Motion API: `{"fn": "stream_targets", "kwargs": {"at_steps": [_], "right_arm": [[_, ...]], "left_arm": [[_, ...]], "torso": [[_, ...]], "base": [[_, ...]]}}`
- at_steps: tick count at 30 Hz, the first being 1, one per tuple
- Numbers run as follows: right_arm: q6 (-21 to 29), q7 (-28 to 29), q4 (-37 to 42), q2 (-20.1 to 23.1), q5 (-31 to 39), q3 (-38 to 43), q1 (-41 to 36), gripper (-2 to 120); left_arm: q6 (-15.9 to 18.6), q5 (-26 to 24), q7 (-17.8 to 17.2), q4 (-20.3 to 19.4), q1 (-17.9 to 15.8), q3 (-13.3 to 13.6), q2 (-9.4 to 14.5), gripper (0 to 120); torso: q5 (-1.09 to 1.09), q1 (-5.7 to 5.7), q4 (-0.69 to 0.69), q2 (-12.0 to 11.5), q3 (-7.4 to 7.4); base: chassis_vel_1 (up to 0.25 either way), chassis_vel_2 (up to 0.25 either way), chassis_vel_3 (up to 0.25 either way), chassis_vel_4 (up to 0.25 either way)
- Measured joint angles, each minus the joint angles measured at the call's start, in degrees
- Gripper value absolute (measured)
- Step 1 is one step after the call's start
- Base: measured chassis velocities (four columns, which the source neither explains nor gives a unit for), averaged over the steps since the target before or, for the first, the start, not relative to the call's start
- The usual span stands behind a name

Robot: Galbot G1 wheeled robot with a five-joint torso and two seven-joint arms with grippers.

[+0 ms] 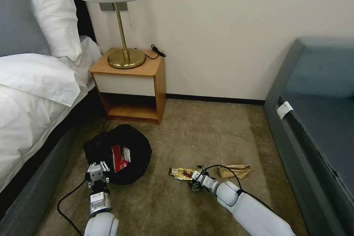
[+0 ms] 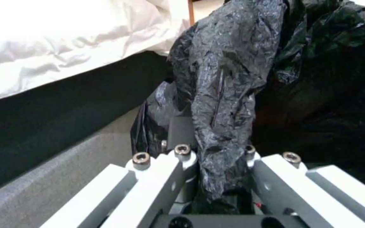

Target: Pick up the trash bin, then pick up the garbage on the floor and place it into the trash bin.

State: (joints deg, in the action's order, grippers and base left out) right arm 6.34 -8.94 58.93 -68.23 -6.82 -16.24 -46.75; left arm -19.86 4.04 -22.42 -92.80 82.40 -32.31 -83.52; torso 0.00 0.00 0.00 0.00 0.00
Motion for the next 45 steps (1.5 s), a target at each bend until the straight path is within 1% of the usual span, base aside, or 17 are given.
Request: {"fn": "stream_targets", "kwargs": {"at_steps": [15,17,19,20,21,23,24,26,27,29,30,32,34,36,37,40,45], "right_arm": [[-1.15,0.08,-2.84,-0.82,-0.45,1.28,0.76,100],[-1.18,0.0,-2.88,-0.84,-0.46,1.41,0.76,99],[-1.26,-0.21,-2.95,-0.87,-0.48,1.61,0.76,93],[-1.26,-0.21,-2.95,-0.87,-0.48,1.61,0.76,93],[-1.34,-0.32,-2.98,-0.87,-0.51,1.71,0.73,85],[-1.37,-0.41,-2.99,-0.87,-0.53,1.77,0.66,79],[-1.37,-0.41,-2.99,-0.87,-0.53,1.77,0.66,79],[-1.53,-0.49,-3.16,-0.91,-0.64,1.85,0.54,65],[-1.53,-0.49,-3.16,-0.91,-0.64,1.85,0.54,65],[-1.59,-0.48,-3.3,-0.95,-0.78,1.96,0.43,56],[-1.59,-0.48,-3.3,-0.95,-0.78,1.96,0.43,56],[-1.62,-0.52,-3.23,-1.02,-0.84,1.94,0.21,44],[-1.63,-0.53,-3.21,-1.04,-0.86,1.94,0.17,41],[-1.6,-0.48,-3.25,-1.04,-1.08,1.97,0.13,29],[-1.6,-0.48,-3.25,-1.04,-1.08,1.97,0.13,29],[-1.57,-0.48,-3.29,-1.17,-1.47,1.96,-0.02,14],[-1.76,-0.33,-3.28,-1.44,-2.43,2.21,-0.62,9]], "left_arm": [[-0.32,-0.05,-0.04,0.06,0.21,0.04,-0.09,3],[-0.33,-0.05,-0.04,0.05,0.22,0.04,-0.08,3],[-0.33,-0.04,-0.05,0.02,0.21,0.04,-0.08,3],[-0.33,-0.04,-0.05,0.02,0.21,0.04,-0.08,3],[-0.33,-0.02,-0.05,-0.02,0.22,0.11,-0.12,3],[-0.33,-0.02,-0.05,-0.02,0.22,0.15,-0.17,3],[-0.33,-0.02,-0.05,-0.02,0.22,0.15,-0.17,3],[-0.43,0.01,-0.05,-0.02,0.29,0.15,-0.2,3],[-0.43,0.01,-0.05,-0.02,0.29,0.15,-0.2,3],[-0.49,0.01,-0.06,-0.02,0.36,0.13,-0.19,3],[-0.49,0.01,-0.06,-0.02,0.36,0.13,-0.19,3],[-0.57,0.01,-0.06,-0.02,0.47,0.1,-0.15,3],[-0.59,0.01,-0.07,-0.02,0.49,0.1,-0.15,3],[-0.63,0.05,-0.1,-0.14,0.67,0.11,-0.15,3],[-0.63,0.05,-0.1,-0.14,0.67,0.11,-0.15,3],[-0.65,-0.56,-0.1,-0.63,1.08,0.29,-0.13,3],[-0.22,-1.67,-0.1,-1.36,1.44,0.61,-0.08,3]], "torso": [[0.0,0.0,0.0,0.0,0.0],[0.0,0.0,0.0,0.0,0.0],[-0.01,0.0,0.0,0.0,0.0],[-0.01,0.0,0.0,0.0,0.0],[0.0,0.0,0.0,0.0,0.0],[0.0,0.0,0.0,0.0,0.0],[0.0,0.0,0.0,0.0,0.0],[0.01,0.0,0.0,0.0,0.0],[0.01,0.0,0.0,0.0,0.0],[-0.01,0.0,0.0,0.0,-0.01],[-0.01,0.0,0.0,0.0,-0.01],[0.01,0.0,0.0,0.01,0.0],[0.0,0.0,0.0,0.0,0.0],[-0.01,0.0,0.01,0.0,0.0],[-0.01,0.0,0.01,0.0,0.0],[-0.01,0.0,-0.01,0.0,0.0],[-0.01,0.0,-0.01,0.0,0.0]], "base": [[0.0,0.0,0.0,0.0],[0.0,0.0,0.0,0.0],[0.0,0.0,0.0,0.0],[0.0,0.0,0.0,0.0],[0.0,0.0,0.0,0.0],[0.0,0.0,0.0,0.0],[0.0,0.0,0.0,0.0],[0.0,0.0,0.0,0.0],[0.0,0.0,0.0,0.0],[0.0,0.0,0.0,0.0],[0.0,0.0,0.0,0.0],[0.0,0.0,0.0,0.0],[0.0,0.0,0.0,0.0],[0.0,0.0,0.0,0.0],[0.0,0.0,0.0,0.0],[0.0,0.0,0.0,0.0],[0.0,0.0,0.0,0.0]]}}
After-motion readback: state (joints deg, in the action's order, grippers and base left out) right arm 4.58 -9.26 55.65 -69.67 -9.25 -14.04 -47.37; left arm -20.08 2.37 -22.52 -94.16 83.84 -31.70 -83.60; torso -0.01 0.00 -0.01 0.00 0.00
